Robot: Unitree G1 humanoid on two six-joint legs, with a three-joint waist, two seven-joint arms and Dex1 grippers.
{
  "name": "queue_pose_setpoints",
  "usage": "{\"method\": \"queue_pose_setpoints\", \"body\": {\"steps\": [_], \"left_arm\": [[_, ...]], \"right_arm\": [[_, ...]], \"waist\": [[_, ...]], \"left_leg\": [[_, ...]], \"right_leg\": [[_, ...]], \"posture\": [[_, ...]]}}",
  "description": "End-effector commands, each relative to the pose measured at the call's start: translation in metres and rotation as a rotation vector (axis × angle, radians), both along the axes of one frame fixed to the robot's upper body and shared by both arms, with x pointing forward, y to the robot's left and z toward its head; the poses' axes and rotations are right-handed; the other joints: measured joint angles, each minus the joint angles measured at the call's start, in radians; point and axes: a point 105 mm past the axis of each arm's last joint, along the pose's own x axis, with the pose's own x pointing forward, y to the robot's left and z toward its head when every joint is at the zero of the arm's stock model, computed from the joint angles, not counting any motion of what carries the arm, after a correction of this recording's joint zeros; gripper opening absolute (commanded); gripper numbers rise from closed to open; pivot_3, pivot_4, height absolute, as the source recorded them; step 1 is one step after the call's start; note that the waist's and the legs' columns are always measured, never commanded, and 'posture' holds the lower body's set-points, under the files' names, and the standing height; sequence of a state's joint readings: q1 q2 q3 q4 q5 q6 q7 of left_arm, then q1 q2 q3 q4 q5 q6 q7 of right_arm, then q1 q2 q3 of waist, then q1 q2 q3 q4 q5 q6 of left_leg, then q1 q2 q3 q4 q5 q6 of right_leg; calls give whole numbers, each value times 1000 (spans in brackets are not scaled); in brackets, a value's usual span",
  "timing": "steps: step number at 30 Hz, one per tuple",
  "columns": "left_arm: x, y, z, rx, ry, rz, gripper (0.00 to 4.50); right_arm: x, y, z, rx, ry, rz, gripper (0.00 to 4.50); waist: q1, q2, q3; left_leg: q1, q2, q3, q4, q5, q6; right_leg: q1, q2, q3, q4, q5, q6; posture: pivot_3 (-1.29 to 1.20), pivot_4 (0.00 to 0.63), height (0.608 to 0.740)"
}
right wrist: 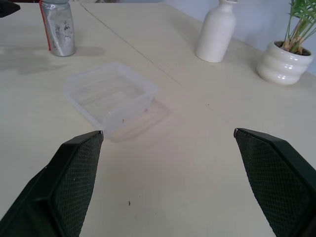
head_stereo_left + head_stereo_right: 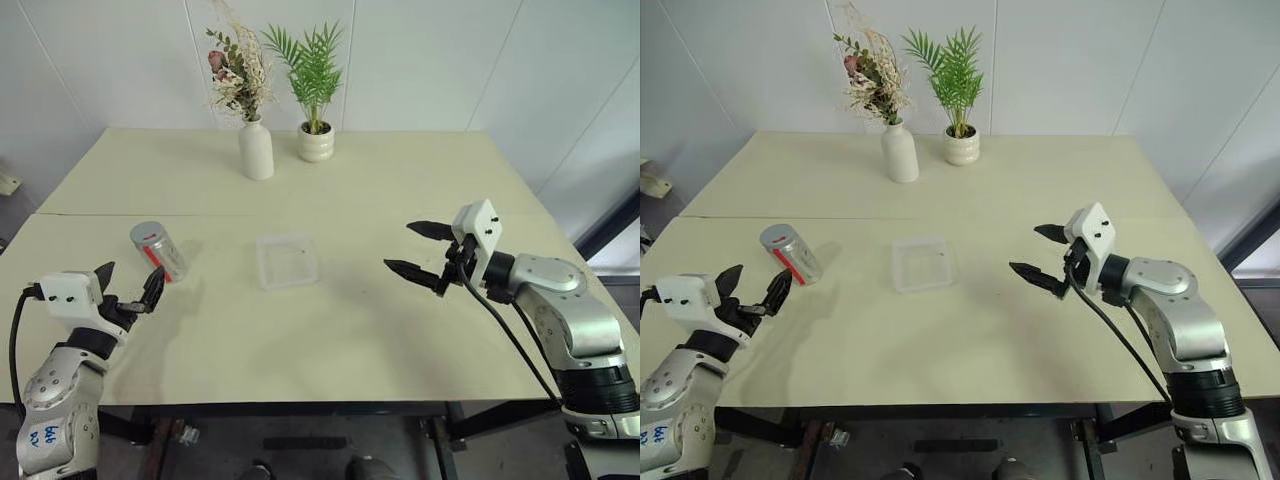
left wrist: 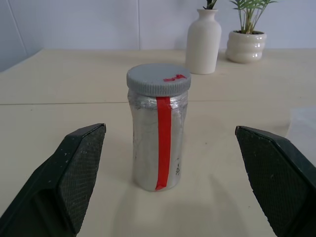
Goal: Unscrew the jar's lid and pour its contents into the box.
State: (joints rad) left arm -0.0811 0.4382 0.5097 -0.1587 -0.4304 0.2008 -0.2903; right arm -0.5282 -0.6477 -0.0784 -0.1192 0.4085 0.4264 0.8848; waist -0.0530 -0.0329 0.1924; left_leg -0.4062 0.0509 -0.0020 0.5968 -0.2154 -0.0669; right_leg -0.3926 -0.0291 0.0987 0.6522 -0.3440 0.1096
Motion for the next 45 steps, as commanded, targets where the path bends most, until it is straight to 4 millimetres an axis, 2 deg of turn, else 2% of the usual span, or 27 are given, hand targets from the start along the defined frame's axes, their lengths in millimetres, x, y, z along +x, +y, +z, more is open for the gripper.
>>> {"method": "queue_pose_setpoints", "body": {"steps": [1,7,18,26,30,45], "left_arm": [[2,-2,15,40,-63,0,4482],[5,-3,16,55,-85,2,4482],[11,8,13,60,-84,68,4482],[19,12,8,58,-68,74,4482],[25,17,8,50,-73,93,4482],[53,9,4,26,-70,37,4482]], "right_arm": [[-8,-3,17,8,-59,-2,4471],[-7,-4,19,10,-65,-19,4471],[-10,22,25,31,-66,50,4471],[-16,31,23,45,-61,79,4471],[-15,34,22,54,-63,78,4471],[-19,38,21,70,-73,70,4471]], "waist": [[-1,0,0],[-2,0,0],[-3,0,0],[-1,0,0],[-1,0,0],[0,0,0]], "left_leg": [[0,0,0,0,0,0],[0,0,1,1,0,0],[0,0,1,1,0,0],[0,0,1,2,0,1],[0,0,1,2,0,1],[0,0,1,2,0,1]], "right_leg": [[0,0,0,0,0,0],[0,0,1,0,0,1],[0,0,1,1,1,1],[0,0,1,1,1,1],[0,0,1,1,1,1],[0,0,1,1,1,2]], "posture": [[0,150,740],[0,150,740],[0,150,740],[0,150,740],[0,150,740],[0,150,740]]}}
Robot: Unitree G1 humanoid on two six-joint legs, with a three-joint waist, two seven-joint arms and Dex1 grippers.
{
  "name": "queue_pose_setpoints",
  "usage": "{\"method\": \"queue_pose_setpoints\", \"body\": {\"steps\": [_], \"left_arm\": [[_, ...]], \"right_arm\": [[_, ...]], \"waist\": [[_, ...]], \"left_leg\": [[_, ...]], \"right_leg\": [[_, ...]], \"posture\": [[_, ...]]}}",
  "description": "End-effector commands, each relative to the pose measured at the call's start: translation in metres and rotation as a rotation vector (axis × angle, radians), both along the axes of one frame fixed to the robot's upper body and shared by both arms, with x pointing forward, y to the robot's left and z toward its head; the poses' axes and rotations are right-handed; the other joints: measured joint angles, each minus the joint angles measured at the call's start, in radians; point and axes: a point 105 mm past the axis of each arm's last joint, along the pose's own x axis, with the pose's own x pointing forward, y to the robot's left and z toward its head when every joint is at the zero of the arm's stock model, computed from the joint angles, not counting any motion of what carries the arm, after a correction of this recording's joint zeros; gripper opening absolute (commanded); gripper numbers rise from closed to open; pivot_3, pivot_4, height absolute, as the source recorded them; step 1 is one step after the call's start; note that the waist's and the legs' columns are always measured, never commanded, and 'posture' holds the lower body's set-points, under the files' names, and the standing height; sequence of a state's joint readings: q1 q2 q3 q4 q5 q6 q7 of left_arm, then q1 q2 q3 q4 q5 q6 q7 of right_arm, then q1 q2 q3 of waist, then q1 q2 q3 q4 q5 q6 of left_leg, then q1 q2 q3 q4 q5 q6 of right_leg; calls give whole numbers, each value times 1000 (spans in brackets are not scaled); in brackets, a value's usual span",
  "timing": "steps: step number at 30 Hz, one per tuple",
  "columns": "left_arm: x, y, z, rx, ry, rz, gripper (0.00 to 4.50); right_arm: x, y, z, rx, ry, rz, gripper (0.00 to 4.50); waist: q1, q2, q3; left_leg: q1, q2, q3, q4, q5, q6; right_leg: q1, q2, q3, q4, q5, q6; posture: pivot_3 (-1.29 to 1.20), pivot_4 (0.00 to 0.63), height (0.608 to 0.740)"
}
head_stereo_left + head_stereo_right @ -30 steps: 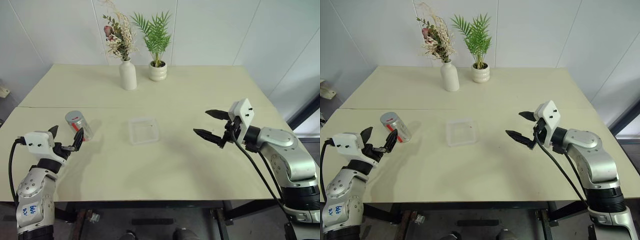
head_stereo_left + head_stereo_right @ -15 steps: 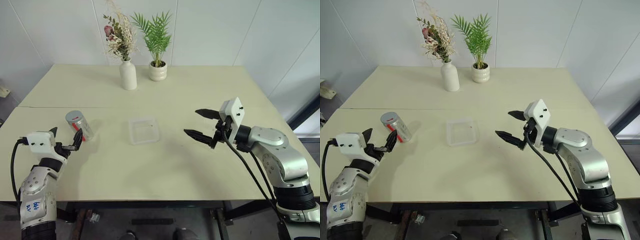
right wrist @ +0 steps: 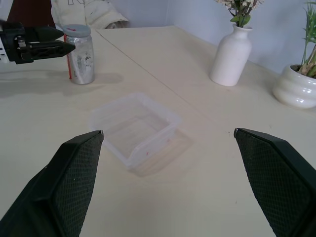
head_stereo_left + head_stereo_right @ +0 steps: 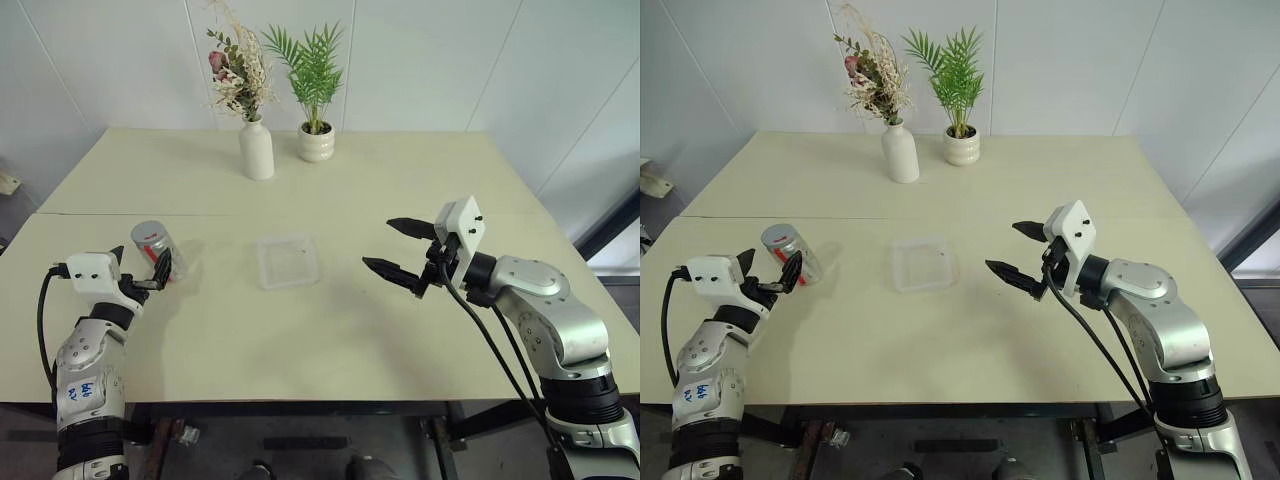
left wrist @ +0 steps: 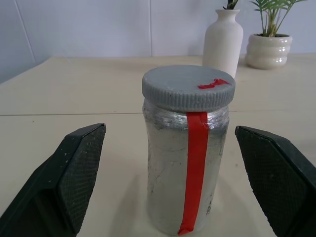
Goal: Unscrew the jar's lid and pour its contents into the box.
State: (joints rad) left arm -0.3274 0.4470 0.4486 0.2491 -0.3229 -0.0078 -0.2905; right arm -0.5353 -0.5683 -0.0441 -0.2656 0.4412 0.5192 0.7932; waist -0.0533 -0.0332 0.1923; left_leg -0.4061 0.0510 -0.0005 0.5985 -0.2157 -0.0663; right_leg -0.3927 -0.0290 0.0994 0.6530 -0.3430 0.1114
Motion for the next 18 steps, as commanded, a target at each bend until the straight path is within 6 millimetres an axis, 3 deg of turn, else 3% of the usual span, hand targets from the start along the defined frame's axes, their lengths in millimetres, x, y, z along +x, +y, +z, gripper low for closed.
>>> {"method": "queue_pose_setpoints", "body": {"steps": [1,17,18], "left_arm": [[6,-1,13,25,-44,-13,4482],[25,-1,14,27,-50,-40,4482],[26,-2,13,26,-47,-43,4299]], "right_arm": [[-8,4,10,10,-53,17,4471],[-8,3,8,10,-47,3,4471],[-8,3,8,8,-47,2,4491]], "waist": [[0,0,0],[0,0,0],[0,0,0]], "left_leg": [[0,0,0,0,0,0],[0,0,0,1,0,0],[0,0,0,1,0,0]], "right_leg": [[0,0,0,0,0,0],[0,0,0,0,0,1],[0,0,0,0,0,1]], "posture": [[0,150,740],[0,150,740],[0,150,740]]}}
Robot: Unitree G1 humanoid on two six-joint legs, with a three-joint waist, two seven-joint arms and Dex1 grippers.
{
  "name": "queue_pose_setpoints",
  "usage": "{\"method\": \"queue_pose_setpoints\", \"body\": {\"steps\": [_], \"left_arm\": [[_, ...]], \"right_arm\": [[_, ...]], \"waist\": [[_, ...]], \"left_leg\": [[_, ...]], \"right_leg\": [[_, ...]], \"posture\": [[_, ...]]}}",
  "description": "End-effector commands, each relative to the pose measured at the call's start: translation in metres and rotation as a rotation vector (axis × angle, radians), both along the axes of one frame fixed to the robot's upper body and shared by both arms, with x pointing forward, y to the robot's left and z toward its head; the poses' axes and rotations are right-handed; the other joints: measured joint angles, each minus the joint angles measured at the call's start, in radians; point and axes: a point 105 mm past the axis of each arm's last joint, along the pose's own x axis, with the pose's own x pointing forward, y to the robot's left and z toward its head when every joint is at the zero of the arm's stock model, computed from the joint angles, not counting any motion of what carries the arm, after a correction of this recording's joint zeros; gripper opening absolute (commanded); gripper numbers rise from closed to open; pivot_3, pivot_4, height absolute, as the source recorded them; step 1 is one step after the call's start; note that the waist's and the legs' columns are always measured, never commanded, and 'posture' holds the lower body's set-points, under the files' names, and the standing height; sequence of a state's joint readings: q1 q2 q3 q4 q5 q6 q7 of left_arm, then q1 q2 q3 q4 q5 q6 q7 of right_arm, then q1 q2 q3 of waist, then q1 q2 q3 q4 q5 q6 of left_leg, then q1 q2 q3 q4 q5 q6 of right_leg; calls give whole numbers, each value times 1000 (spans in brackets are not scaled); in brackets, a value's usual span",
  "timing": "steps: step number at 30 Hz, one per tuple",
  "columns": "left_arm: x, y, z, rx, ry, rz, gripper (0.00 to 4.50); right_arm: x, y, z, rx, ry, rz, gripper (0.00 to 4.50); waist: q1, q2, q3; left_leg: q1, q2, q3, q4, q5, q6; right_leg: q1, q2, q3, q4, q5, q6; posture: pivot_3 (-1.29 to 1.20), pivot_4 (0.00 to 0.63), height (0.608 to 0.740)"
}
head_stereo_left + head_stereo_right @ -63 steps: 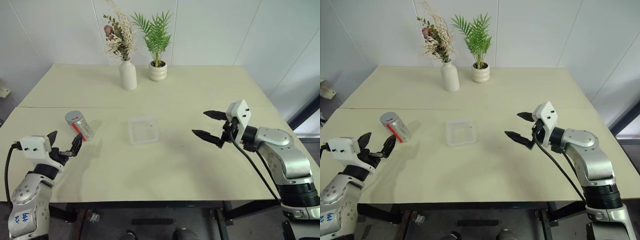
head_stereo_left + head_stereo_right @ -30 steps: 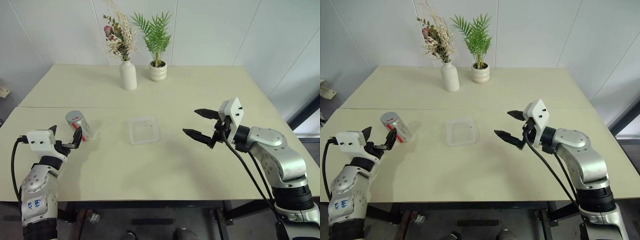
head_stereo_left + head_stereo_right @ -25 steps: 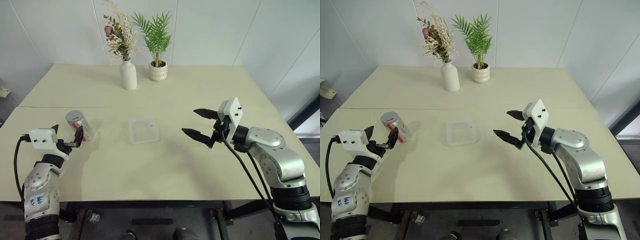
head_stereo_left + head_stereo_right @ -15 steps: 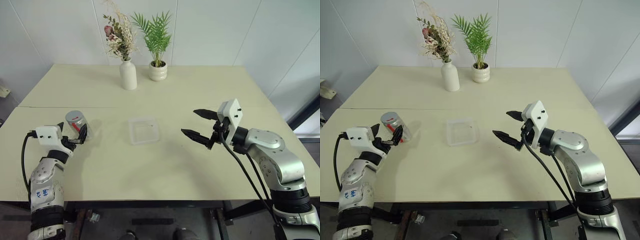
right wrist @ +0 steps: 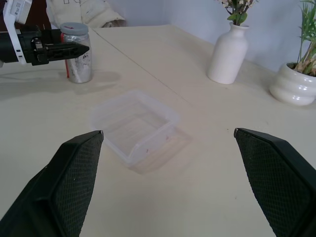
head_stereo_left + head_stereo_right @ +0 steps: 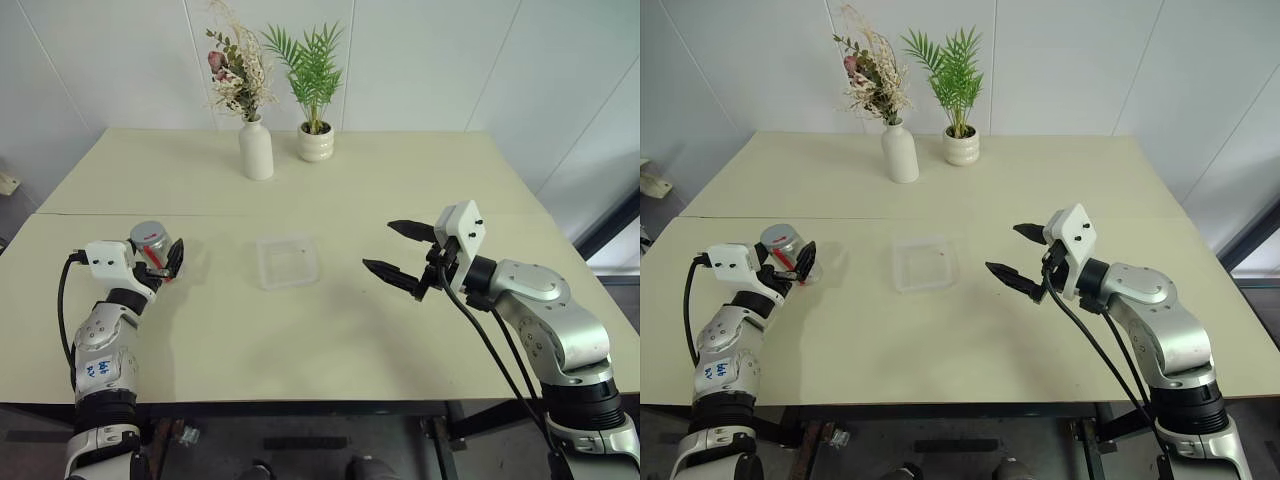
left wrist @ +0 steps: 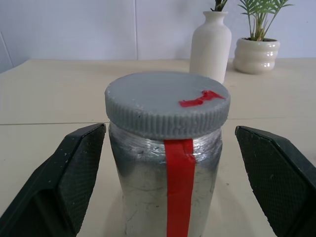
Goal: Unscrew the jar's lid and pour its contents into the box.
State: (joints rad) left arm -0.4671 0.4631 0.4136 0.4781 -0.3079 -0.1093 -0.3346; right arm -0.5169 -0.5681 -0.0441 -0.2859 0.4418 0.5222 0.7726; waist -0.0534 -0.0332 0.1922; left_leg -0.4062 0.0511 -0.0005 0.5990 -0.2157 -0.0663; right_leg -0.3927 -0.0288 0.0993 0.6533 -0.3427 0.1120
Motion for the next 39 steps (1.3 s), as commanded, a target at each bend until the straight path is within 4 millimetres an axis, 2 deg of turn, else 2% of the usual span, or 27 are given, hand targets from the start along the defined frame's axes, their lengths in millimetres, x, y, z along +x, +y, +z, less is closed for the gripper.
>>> {"method": "queue_pose_setpoints", "body": {"steps": [1,8,13,19,25,29,34,39], "left_arm": [[1,2,13,32,-39,-4,4097],[3,3,8,19,-26,6,2143],[4,0,12,21,-33,-6,2129],[8,-25,41,52,-91,-150,2129],[14,-67,73,113,-121,-420,2129],[15,-89,83,134,-126,-559,2129],[7,-124,83,141,-93,-768,2129],[-6,-147,76,148,-45,-892,2129]], "right_arm": [[-6,3,10,6,-48,16,4500],[-4,0,12,2,-57,3,4500],[-3,0,17,6,-71,-6,4500],[1,1,31,31,-100,-39,4500],[3,8,45,65,-95,-70,4500],[1,14,46,76,-72,-70,4500],[-8,30,54,115,-92,-9,4500],[-16,44,60,136,-115,48,4500]], "waist": [[0,0,0],[1,0,0],[1,0,0],[2,0,0],[1,0,0],[-2,0,0],[-3,0,0],[-3,0,0]], "left_leg": [[0,0,0,0,0,0],[0,0,0,0,0,0],[0,0,0,1,0,0],[0,0,0,2,0,0],[0,0,0,2,0,0],[0,0,0,1,0,0],[-1,0,1,1,0,0],[-2,0,0,2,0,0]], "right_leg": [[0,0,0,0,0,0],[0,0,0,0,0,0],[0,0,0,1,0,0],[0,0,0,1,0,0],[0,0,0,1,0,0],[0,0,0,1,0,0],[-1,1,0,1,0,0],[-1,1,0,1,0,0]], "posture": [[0,150,740],[0,150,740],[0,150,740],[0,150,740],[0,150,740],[0,150,740],[0,150,740],[0,150,740]]}}
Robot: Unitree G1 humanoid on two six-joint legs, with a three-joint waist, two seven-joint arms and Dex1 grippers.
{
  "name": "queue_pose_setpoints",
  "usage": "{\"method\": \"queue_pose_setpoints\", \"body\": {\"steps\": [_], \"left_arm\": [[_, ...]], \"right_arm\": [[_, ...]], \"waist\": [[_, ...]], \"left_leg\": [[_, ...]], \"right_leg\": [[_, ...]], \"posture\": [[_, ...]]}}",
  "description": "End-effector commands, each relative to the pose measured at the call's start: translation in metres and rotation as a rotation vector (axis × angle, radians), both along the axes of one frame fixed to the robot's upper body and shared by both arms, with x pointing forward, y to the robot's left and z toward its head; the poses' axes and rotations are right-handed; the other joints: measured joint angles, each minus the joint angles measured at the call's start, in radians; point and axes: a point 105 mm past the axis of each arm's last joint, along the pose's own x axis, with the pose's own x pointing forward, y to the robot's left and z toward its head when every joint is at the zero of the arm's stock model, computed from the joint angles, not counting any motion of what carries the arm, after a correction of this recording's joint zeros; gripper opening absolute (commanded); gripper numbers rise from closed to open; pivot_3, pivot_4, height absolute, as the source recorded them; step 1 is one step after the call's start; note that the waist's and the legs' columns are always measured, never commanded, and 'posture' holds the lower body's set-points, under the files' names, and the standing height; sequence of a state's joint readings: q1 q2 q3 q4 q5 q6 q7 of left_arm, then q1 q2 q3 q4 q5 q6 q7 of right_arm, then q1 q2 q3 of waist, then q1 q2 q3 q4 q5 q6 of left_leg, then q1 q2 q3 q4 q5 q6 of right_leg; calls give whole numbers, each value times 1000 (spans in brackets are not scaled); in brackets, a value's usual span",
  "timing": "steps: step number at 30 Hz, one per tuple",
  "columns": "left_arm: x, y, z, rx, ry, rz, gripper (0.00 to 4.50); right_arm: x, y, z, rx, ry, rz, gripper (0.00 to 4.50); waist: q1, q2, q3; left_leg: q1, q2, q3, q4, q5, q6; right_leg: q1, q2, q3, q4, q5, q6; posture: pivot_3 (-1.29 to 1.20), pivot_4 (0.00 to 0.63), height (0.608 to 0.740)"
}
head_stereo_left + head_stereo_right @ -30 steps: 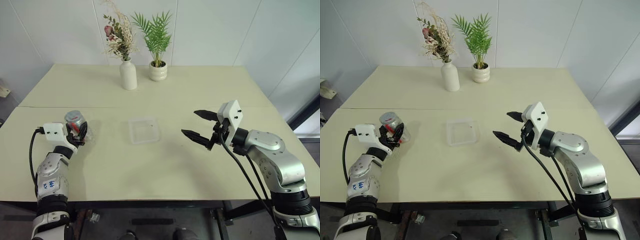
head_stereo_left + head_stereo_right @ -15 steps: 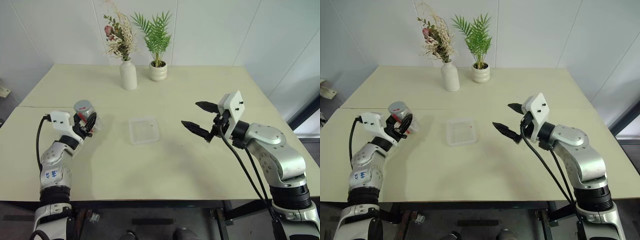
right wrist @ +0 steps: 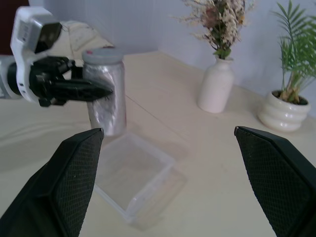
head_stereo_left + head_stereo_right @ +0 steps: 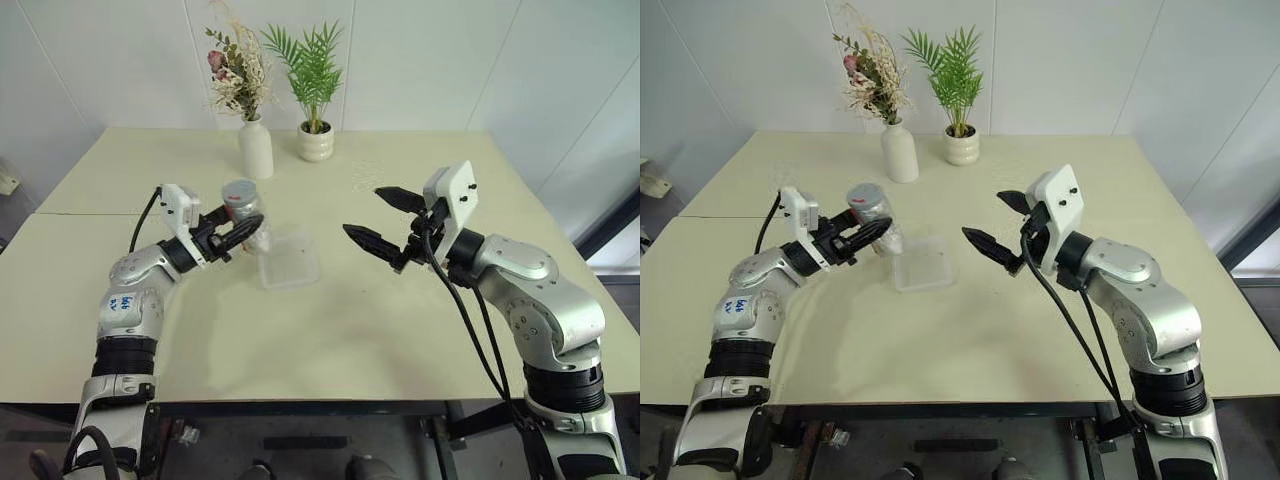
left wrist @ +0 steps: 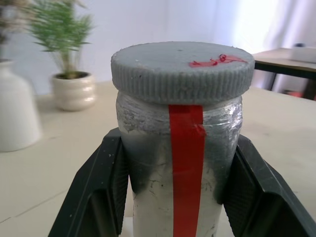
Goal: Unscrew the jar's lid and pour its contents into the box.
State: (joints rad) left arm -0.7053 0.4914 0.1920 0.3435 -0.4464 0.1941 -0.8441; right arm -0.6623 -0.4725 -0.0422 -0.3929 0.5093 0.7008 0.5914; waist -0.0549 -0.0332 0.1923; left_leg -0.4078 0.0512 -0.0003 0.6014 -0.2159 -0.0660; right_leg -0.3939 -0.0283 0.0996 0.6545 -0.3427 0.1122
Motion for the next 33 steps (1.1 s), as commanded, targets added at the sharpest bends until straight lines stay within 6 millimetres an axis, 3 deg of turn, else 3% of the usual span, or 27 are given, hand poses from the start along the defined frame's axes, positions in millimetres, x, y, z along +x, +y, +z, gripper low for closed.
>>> {"method": "queue_pose_setpoints", "body": {"steps": [1,11,18,33], "left_arm": [[-15,-17,9,17,-20,-96,2129],[-45,-42,-8,121,-9,-179,2129],[-61,-54,-10,91,-32,-206,2129],[-77,-71,-20,106,-56,-274,2129]], "right_arm": [[-14,15,16,21,-72,63,4500],[-31,47,21,55,-53,192,4500],[-49,67,17,45,-34,294,4500],[-48,87,-6,-32,11,329,4500]], "waist": [[-2,0,0],[-1,0,0],[-1,0,0],[-2,0,0]], "left_leg": [[0,0,0,0,0,0],[0,1,0,1,0,0],[0,1,0,1,0,0],[0,1,0,1,0,1]], "right_leg": [[0,0,0,0,0,0],[0,0,1,1,0,0],[0,1,1,1,0,0],[0,0,1,0,0,0]], "posture": [[0,150,740],[0,150,740],[0,150,740],[0,150,740]]}}
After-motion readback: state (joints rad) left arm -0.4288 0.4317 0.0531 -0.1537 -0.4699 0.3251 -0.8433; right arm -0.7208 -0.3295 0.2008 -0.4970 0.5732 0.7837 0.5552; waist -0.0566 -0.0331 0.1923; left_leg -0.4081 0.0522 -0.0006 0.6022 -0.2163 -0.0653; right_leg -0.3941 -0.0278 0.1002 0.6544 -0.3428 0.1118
